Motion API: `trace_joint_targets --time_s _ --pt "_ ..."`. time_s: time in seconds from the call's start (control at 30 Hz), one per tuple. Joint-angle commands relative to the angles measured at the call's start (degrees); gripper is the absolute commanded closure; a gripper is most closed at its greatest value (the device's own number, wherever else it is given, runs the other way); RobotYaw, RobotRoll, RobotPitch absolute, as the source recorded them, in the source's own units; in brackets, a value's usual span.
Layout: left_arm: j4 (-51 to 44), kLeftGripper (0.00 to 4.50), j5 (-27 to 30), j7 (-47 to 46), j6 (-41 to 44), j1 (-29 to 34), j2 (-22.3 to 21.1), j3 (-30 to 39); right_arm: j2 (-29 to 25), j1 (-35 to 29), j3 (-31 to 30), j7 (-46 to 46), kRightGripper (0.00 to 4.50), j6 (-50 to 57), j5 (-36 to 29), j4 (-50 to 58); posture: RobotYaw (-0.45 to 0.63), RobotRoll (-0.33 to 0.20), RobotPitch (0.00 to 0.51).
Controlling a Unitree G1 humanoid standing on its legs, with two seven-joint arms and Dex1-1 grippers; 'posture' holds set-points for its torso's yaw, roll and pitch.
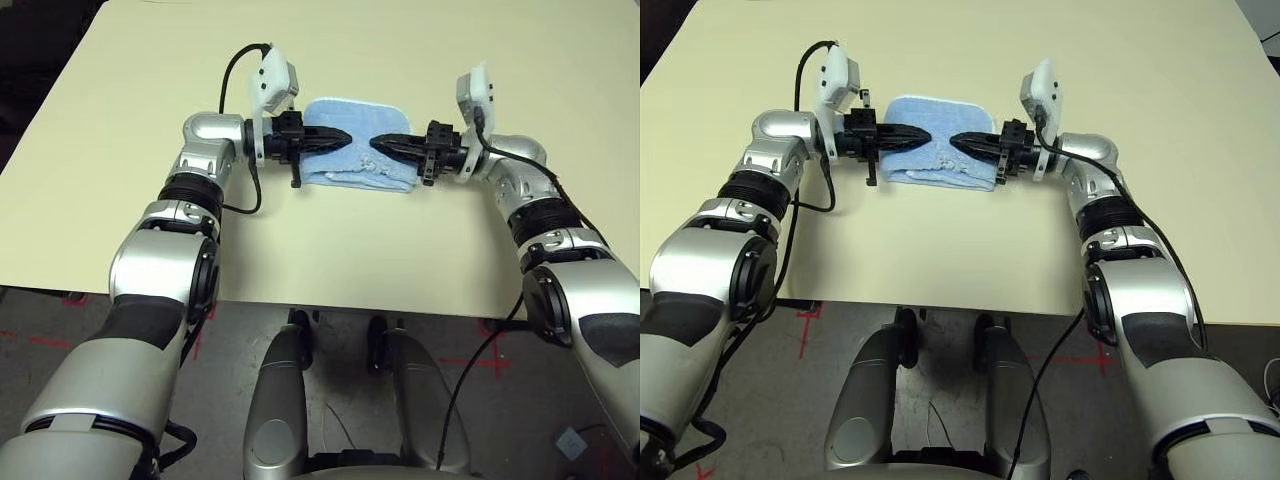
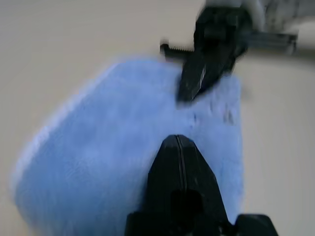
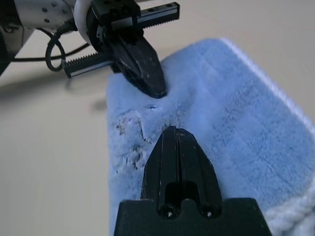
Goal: Fold the towel and set it aside.
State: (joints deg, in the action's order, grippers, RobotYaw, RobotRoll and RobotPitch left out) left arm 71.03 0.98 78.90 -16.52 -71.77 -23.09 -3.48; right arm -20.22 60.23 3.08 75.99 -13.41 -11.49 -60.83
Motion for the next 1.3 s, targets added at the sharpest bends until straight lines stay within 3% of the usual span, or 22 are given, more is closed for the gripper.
trace_joint_targets --time_s 0.03,0.3,0.47,0.6,0.8,1.13,1.3 --pt "1.6 4.48 -3.0 2.2 -0.3 1.8 -2.5 -1.7 -1.5 -2.5 -0.5 0.9 4.50 0.4 1.0 -0.1 -0.02 0.000 0.341" --pt "1.6 4.48 -3.2 1.3 -0.8 0.5 -3.8 -0.6 -2.6 -1.1 -1.2 1.7 4.50 1.1 1.7 0.2 -0.01 0.000 0.342" --pt "0.9 4.48 1.1 1.2 1.5 -3.0 -2.8 3.8 -3.1 2.7 2.7 3.0 4.50 4.5 -2.9 1.3 -0.01 0.000 0.344" --pt "0.4 4.48 5.9 -0.8 7.6 -7.4 -1.1 9.2 -2.7 6.8 6.1 -1.7 4.50 6.8 -5.0 0.4 -0.01 0.000 0.346" --pt "1.8 4.48 2.0 -11.2 7.1 -7.0 1.1 7.9 0.2 8.6 3.2 -9.7 4.50 1.7 0.6 -3.3 -0.01 0.000 0.348" --pt "2.7 4.48 0.6 -5.9 7.3 -5.2 3.4 6.2 1.7 10.5 2.3 -14.2 4.50 -1.8 4.6 -9.1 -0.04 0.000 0.356" --pt "3.8 4.48 -2.1 -12.3 6.8 -4.1 2.8 5.2 1.8 10.6 0.4 -15.6 4.50 -1.0 7.3 -10.2 -0.06 0.000 0.364"
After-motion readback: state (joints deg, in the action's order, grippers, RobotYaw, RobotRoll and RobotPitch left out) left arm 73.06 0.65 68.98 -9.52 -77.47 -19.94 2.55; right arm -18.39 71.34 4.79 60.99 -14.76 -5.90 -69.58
